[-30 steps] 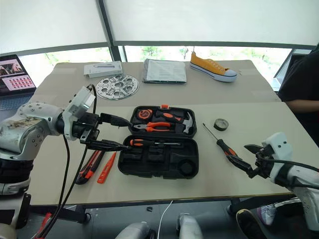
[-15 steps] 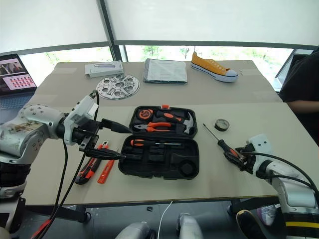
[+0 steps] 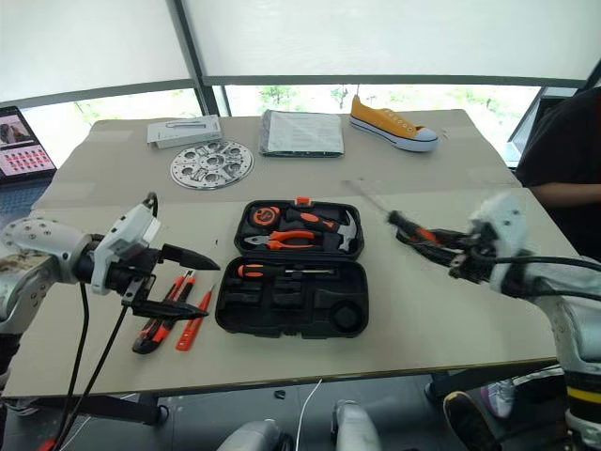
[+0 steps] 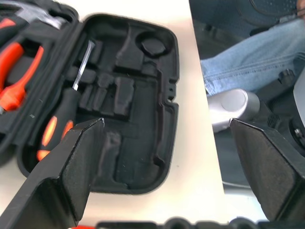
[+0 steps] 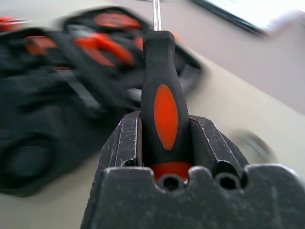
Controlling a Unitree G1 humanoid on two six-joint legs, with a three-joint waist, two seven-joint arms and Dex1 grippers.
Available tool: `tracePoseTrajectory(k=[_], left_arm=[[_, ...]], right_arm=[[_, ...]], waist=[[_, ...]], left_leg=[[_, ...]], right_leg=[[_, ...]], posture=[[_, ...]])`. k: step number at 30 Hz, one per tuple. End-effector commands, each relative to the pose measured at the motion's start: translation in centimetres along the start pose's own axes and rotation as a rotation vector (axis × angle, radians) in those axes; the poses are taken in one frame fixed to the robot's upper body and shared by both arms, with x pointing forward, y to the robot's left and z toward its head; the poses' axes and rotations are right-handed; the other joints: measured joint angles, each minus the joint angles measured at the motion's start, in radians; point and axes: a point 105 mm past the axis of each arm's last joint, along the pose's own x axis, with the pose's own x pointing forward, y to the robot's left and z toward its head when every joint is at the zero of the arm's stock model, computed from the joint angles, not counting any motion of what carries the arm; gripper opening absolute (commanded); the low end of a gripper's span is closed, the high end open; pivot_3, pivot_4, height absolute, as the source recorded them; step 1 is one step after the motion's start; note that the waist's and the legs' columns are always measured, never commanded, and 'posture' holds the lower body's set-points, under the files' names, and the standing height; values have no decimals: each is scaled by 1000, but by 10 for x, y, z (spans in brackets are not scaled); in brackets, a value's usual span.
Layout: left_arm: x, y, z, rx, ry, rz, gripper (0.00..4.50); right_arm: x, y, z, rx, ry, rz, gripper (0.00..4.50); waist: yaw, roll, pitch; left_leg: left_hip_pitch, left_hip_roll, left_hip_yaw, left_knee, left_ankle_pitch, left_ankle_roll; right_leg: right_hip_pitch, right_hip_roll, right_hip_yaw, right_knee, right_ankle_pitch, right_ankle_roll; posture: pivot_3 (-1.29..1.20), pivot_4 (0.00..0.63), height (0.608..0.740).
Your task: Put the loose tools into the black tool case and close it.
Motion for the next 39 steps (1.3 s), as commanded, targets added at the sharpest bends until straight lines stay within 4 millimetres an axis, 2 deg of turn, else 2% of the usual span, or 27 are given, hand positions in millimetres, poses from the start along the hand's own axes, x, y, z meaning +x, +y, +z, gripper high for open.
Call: tracePoseTrajectory(k=[1, 4, 8, 16, 22, 23, 26, 28, 31, 35, 39], left_arm=[[-2, -3, 9, 73, 6, 16, 4500], [0, -2, 10, 82, 1, 22, 4500], [1, -1, 11, 85, 0, 29, 4500], [0, 1, 12, 96, 1, 51, 4500], [2, 3, 13, 103, -3, 56, 4500], [2, 3, 13, 104, -5, 57, 4500], [3, 4, 14, 106, -7, 60, 4500], [3, 6, 13, 107, -8, 61, 4500], [3, 6, 13, 107, -10, 61, 4500], [4, 6, 12, 107, -10, 59, 4500], [4, 7, 10, 109, -8, 65, 4500]], right_arm=[[33, 27, 9, -171, 15, 192, 1016], [51, 33, 5, -246, 43, 251, 1016], [68, 28, -8, -305, 107, 252, 1016], [72, 15, -21, -323, 160, 241, 1016], [67, 10, -22, -286, 158, 234, 1016], [66, 11, -22, -283, 156, 239, 2016], [66, 11, -16, -280, 133, 233, 2959], [70, 9, -4, -260, 91, 212, 3704], [73, 8, 10, -221, 44, 203, 4451], [78, 11, 17, -195, 19, 195, 4451], [92, 23, 8, -187, 28, 229, 3380]], waist=[[1, 0, 0], [8, 0, 0], [10, -1, 0], [5, -1, 0], [4, -1, 0], [4, -1, 0], [4, -1, 0], [3, -1, 0], [0, -1, 0], [-2, -1, 0], [-2, -1, 0]], left_leg=[[0, 0, 0, 0, 0, 0], [-1, -2, 0, 1, 0, 0], [-1, -3, 0, 1, 0, 0], [-1, -3, 0, 1, 0, 0], [-1, -3, 0, 1, 0, 0], [-1, -3, 0, 1, 0, 0], [-1, -3, 0, 1, 0, 0], [-1, -3, 0, 1, 0, 0], [-1, -2, 0, 1, 0, 0], [-1, -2, 0, 1, 0, 0], [-1, -3, 0, 1, 0, 0]], right_leg=[[0, 0, 0, 0, 0, 0], [0, -1, -1, 0, 0, 0], [-1, 0, -1, 0, 0, 0], [-2, 0, -3, 1, 0, 0], [-2, 0, -2, 1, 1, 0], [-2, 0, -2, 1, 1, 0], [-2, 0, -2, 1, 1, 0], [-2, 0, -2, 1, 1, 0], [-2, 0, -2, 1, 1, 0], [-3, 0, -2, 1, 1, -1], [-3, 0, -2, 1, 1, -1]], posture=[[0, 150, 739], [0, 150, 739], [0, 150, 739], [0, 150, 739], [0, 150, 739], [0, 150, 739], [0, 150, 739], [0, 150, 739], [0, 150, 739], [0, 150, 739], [0, 150, 739]])
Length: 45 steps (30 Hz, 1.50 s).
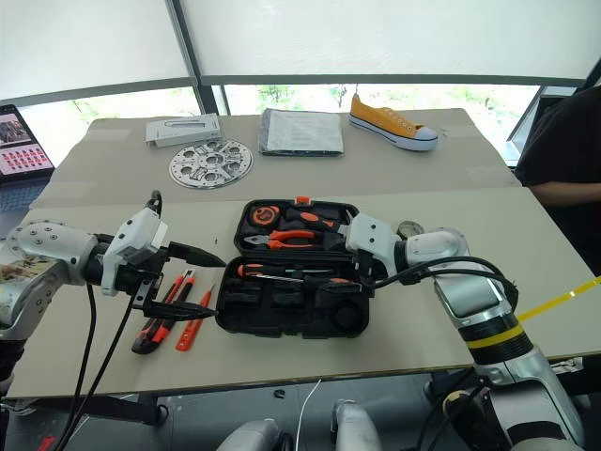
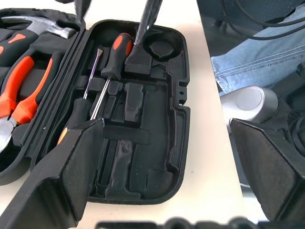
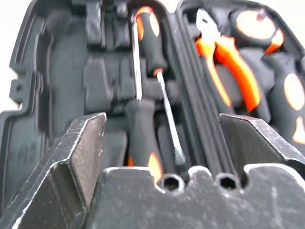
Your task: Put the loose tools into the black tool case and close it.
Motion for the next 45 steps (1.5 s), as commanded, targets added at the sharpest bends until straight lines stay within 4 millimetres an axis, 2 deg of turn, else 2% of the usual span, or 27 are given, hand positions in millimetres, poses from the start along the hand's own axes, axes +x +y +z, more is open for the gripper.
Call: tracePoseTrajectory(k=[1, 3, 4, 5, 6, 10, 14, 17, 20, 30, 39, 45], left_arm=[[-3, 1, 5, 41, -3, 15, 4500], [-2, 1, 5, 43, -3, 17, 4500], [-2, 1, 5, 43, -4, 19, 4500], [-3, 1, 4, 41, -4, 24, 4500], [-3, 1, 2, 39, -3, 28, 4500], [-3, 1, -1, 34, -2, 36, 4500], [-3, 1, -1, 36, -4, 38, 4500], [-2, 4, -1, 35, -6, 47, 4500], [-2, 6, -5, 25, 3, 64, 4500], [1, 5, -9, 14, 1, 76, 4500], [2, 2, -11, 9, 6, 77, 4500], [3, 4, -11, 11, 5, 74, 4500]], right_arm=[[11, 6, 3, -23, -14, 12, 3004], [15, 7, 0, -17, -10, 12, 2281], [17, 6, -1, -14, -8, 10, 2074], [19, 6, -2, -13, -2, 12, 1639], [21, 5, -3, -13, 3, 16, 1434], [27, 2, -9, -9, 31, 24, 15], [33, 13, -19, -37, 94, 99, 15], [35, 29, -30, -64, 155, 185, 15], [37, 41, -33, -77, 164, 235, 15], [46, 32, -34, -105, 171, 183, 15], [52, 40, -64, -112, 304, 254, 15], [53, 32, -67, -125, 311, 211, 15]], waist=[[0, 0, 0], [0, 0, 0], [0, 0, 0], [0, 0, 0], [0, 0, 0], [-1, 0, 0], [-2, 0, 0], [-2, 0, 0], [-1, 0, -1], [-7, -2, -2], [-18, -5, -8], [-18, -6, -13]], left_leg=[[0, 0, 0, 0, 0, 0], [0, 0, 0, 0, 0, 0], [0, 0, 0, 0, 0, 0], [0, 0, 0, 0, 0, 0], [0, 0, 0, 0, 0, 0], [0, 0, 0, 0, 0, 0], [0, 0, 0, 0, 0, 0], [0, 0, 0, 0, 0, 0], [0, 0, 0, 0, 0, 0], [6, 0, 0, -2, 0, -1], [12, 2, 2, -2, 0, -2], [13, 2, 2, -2, 0, -2]], right_leg=[[0, 0, 0, 0, 0, 0], [0, 0, 0, 0, 0, 0], [0, 0, 0, 0, 0, 0], [0, 0, 0, 0, 0, 0], [0, 0, 0, 0, 0, 0], [-1, 0, -1, 1, 0, 0], [-1, 0, -1, 1, 0, 0], [-1, 0, -1, 1, 0, 0], [-1, 0, -1, 1, 0, 0], [3, 1, -1, 1, 0, 0], [7, 2, 1, 2, 0, -2], [8, 3, 1, 3, 0, -2]], posture=[[0, 150, 739], [0, 150, 739], [0, 150, 739], [0, 150, 739], [0, 150, 739], [0, 150, 739], [0, 150, 739], [0, 150, 739], [0, 150, 739], [0, 150, 739], [0, 150, 739], [0, 150, 739]])
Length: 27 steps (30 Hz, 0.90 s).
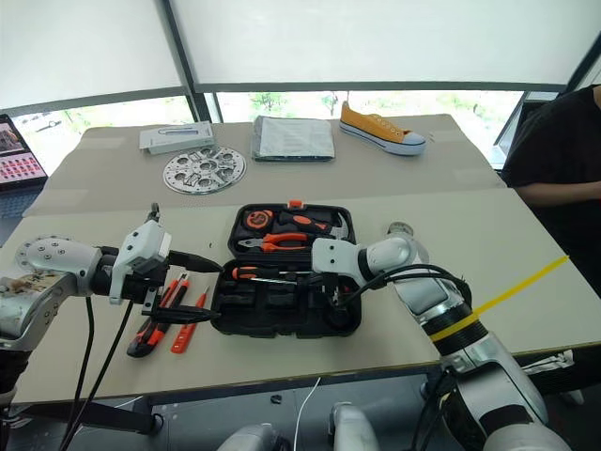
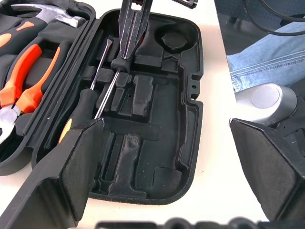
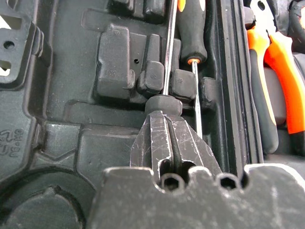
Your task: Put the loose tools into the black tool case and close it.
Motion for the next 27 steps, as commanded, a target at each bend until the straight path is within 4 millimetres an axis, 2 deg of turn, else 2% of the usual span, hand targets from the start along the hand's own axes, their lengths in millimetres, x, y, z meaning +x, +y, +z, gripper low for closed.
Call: tracePoseTrajectory(k=[1, 2, 5, 9, 19, 27], left_arm=[[0, 1, 8, 53, -10, 1, 4500], [1, 1, 9, 55, -12, -2, 4500], [2, 3, 9, 61, -16, -9, 4500], [3, 6, 10, 68, -16, -13, 4500], [1, 7, 10, 81, -9, -12, 4500], [-1, 7, 11, 82, -10, -4, 4500]], right_arm=[[18, 21, -34, 95, 107, 59, 15], [18, 19, -30, 104, 87, 42, 15], [13, 0, 5, 185, -70, -23, 15], [10, -9, 29, 236, -157, -34, 15], [19, -1, 23, 226, -124, -32, 15], [-1, -18, 43, 226, -191, -72, 15]], waist=[[0, 0, -1], [0, -1, -2], [-6, -2, -3], [-14, -2, -2], [-15, -2, -2], [-12, -1, -1]], left_leg=[[0, 0, 0, 0, 0, 0], [0, 0, 0, 0, 0, 0], [1, 0, 0, 0, 0, -1], [-1, 1, 1, 0, 1, -2], [-8, 1, 2, -1, 0, -3], [-9, 1, 2, -1, 0, -3]], right_leg=[[0, 0, 0, 0, 0, 0], [0, 0, 0, 0, 0, 0], [0, 0, 1, 2, 0, 0], [-4, 1, 6, 5, 0, -3], [-15, 2, 9, 12, -2, -7], [-16, 2, 9, 11, -2, -6]], posture=[[0, 150, 739], [0, 150, 739], [0, 150, 739], [0, 150, 739], [0, 150, 739], [0, 150, 739]])
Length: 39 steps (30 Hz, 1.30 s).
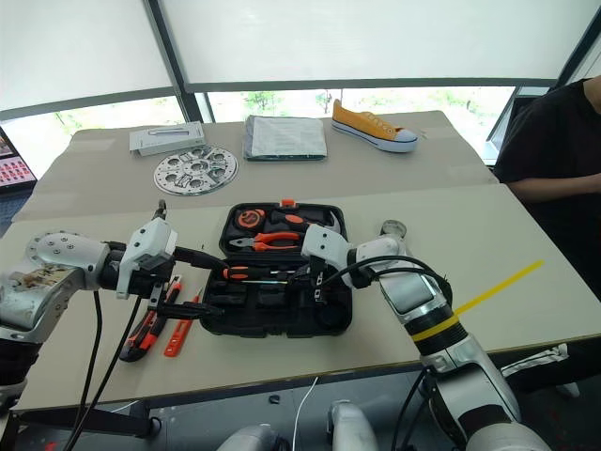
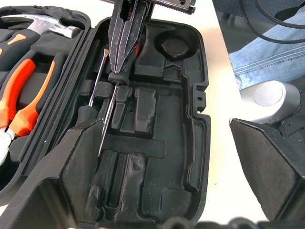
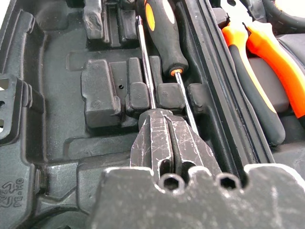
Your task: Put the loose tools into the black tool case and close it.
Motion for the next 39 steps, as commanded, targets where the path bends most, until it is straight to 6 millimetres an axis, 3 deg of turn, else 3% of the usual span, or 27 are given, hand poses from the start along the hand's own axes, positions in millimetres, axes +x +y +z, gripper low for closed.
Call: tracePoseTrajectory(k=[1, 8, 12, 15, 17, 22, 24, 27, 31, 35, 36, 39], left_arm=[[-6, 1, 9, 48, -8, 18, 4500], [-7, 1, 10, 48, -8, 26, 4500], [-8, 1, 10, 45, -3, 32, 4500], [-7, 1, 9, 39, -3, 38, 4500], [-6, 1, 8, 31, -4, 45, 4500], [-8, 3, -4, -34, 10, 154, 4500], [-16, 0, -13, -106, 18, 264, 4500], [-28, -12, -25, -207, 29, 391, 4500], [-44, -44, -36, -349, 48, 503, 4500], [-56, -75, -46, -463, 98, 609, 4500], [-58, -80, -47, -492, 99, 639, 4500], [-61, -85, -49, -560, 101, 727, 4500]], right_arm=[[-6, -4, 24, -40, -60, -5, 15], [15, 7, -4, -1, 27, 27, 15], [14, 14, -39, -60, 188, 47, 15], [9, 14, -45, -77, 213, 45, 15], [7, 10, -34, -66, 151, 22, 15], [-22, -1, 38, 12, -233, -45, 15], [-51, 4, 64, 50, -362, -10, 600], [-80, 18, 80, 63, -433, 54, 1547], [-108, 41, 80, 57, -419, 150, 2830], [-121, 59, 72, 55, -367, 224, 4212], [-123, 61, 71, 56, -357, 236, 4453], [-124, 66, 68, 39, -344, 246, 4453]], waist=[[2, 0, 1], [5, 0, 1], [10, 0, 1], [22, 0, 1], [31, 0, 1], [30, 1, 2], [29, 2, 4], [26, 3, 5], [28, 3, 6], [34, 2, 7], [35, 2, 7], [48, 3, 8]], left_leg=[[-1, 0, 0, 0, 0, 0], [-3, -1, 0, 0, 0, 0], [-3, -2, -1, 0, 0, 0], [0, -2, -1, 0, 0, 0], [3, -2, -1, 0, 0, 0], [4, -2, -2, 0, 0, 1], [0, -2, -2, 0, 0, 1], [-7, -2, -3, 0, 0, 1], [-9, -1, -5, -1, -1, 1], [-8, -2, -4, -1, -2, 3], [-7, -1, -4, 0, -2, 3], [-2, -1, -4, 0, -3, 2]], right_leg=[[-1, 0, 0, 0, 0, 0], [-2, 0, -1, 0, 0, 0], [-2, -2, -2, 0, 0, 0], [1, -2, -2, -1, 0, 1], [5, -2, -2, -2, 0, 1], [6, -2, -2, -2, -1, 2], [1, -2, -1, -1, -1, 1], [-6, 0, -1, 1, 0, 1], [-6, 0, -3, -1, 0, 1], [-3, -2, -3, -7, -1, 2], [-1, -2, -3, -8, 0, 2], [5, -2, -3, -9, 0, 4]], posture=[[0, 150, 739], [0, 150, 739], [0, 150, 739], [0, 150, 739], [0, 150, 739], [0, 150, 739], [0, 150, 739], [0, 150, 739], [0, 150, 739], [0, 150, 739], [0, 150, 739], [0, 150, 739]])
